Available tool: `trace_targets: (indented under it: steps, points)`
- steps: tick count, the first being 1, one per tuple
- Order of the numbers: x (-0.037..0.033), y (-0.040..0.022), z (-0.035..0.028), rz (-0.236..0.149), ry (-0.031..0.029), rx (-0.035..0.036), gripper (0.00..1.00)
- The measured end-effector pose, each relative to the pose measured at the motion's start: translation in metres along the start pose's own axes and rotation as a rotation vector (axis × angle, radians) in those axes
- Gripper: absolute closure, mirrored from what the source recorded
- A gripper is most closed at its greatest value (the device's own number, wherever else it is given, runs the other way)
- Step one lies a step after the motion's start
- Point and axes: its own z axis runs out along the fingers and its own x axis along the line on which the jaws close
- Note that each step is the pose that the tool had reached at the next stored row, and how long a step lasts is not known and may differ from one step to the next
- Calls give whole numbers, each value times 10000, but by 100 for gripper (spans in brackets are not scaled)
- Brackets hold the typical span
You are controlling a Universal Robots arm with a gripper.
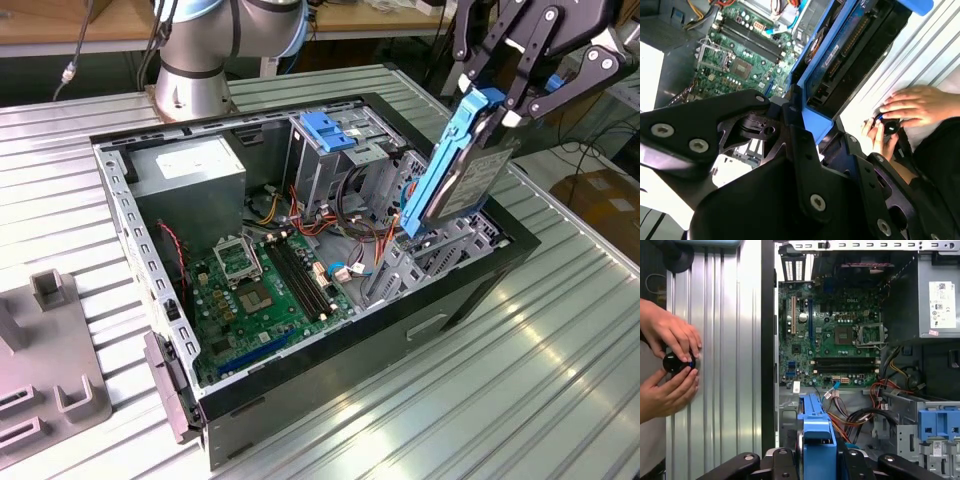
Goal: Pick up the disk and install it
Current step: 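Insert the disk into the insertion slot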
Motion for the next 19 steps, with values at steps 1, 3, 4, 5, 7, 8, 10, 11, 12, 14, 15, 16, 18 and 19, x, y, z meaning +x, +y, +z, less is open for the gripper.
trace_targets:
  steps: [1, 3, 4, 5, 7, 8, 10, 11, 12, 14, 15, 16, 18, 19]
  points:
    - [-1, -34, 18, -1, 2, 0, 63]
    - [-1, -95, 53, -7, 3, 1, 63]
    - [-2, -126, 73, -17, 4, 1, 63]
    - [-3, -149, 91, -28, 7, 1, 63]
    - [-3, -165, 137, -36, 8, 0, 63]
    - [-3, -166, 156, -35, 7, 1, 63]
    - [-10, -176, 197, -37, 5, 1, 63]
    - [-15, -183, 212, -37, 6, 1, 63]
    - [-17, -194, 229, -36, 6, 1, 63]
    - [-25, -224, 288, -47, 6, 1, 63]
    - [-28, -228, 301, -50, 7, 1, 63]
    - [-33, -230, 309, -53, 9, 1, 63]
    - [-36, -234, 320, -57, 5, 1, 63]
    - [-36, -234, 320, -57, 7, 1, 63]
